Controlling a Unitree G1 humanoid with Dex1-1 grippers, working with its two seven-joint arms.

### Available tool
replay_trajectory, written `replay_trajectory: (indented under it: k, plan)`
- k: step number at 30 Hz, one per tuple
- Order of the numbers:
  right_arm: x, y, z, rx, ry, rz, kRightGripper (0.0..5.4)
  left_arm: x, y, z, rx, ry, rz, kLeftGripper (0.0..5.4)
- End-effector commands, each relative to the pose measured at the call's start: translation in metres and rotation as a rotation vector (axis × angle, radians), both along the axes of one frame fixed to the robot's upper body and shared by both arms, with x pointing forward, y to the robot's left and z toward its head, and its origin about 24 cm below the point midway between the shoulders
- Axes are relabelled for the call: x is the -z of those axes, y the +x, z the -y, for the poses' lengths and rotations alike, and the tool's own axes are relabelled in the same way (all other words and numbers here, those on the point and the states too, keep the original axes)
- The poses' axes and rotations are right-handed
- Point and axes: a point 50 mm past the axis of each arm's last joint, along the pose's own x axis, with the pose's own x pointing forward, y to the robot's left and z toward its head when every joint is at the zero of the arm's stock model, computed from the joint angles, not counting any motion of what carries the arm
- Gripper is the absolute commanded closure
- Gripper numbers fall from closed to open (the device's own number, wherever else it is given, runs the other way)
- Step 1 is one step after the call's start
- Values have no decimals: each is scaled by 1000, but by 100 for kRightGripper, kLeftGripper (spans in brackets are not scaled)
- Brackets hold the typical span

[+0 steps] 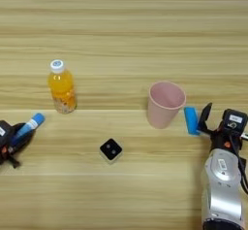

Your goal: Move the objects on the table

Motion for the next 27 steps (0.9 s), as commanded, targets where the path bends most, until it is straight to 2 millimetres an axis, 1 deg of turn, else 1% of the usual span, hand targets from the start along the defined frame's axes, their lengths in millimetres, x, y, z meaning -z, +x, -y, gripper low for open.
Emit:
replay_trajectory:
  k: [1, 4, 7, 10, 14, 20, 27]
  plan:
    - [-3, 2, 1, 3, -5, 8, 0, 2, -5, 12, 64, -39, -48, 405]
    - [-3, 2, 1, 3, -6, 8, 0, 4, -5, 22, 100, -80, -61, 405]
    - [-3, 2, 1, 3, -7, 7, 0, 6, -4, 28, 102, -102, -62, 405]
    - [-3, 2, 2, 1, -7, 7, 0, 7, -4, 43, 129, -130, -58, 405]
    - [-3, 2, 2, 3, -7, 8, 0, 8, 0, 56, 143, -131, -40, 405]
    - [-4, 1, 1, 3, -7, 10, 0, 13, 4, 67, 160, -135, -39, 405]
    - [-4, 1, 0, 4, -6, 12, 0, 23, 17, 78, 140, -142, -43, 405]
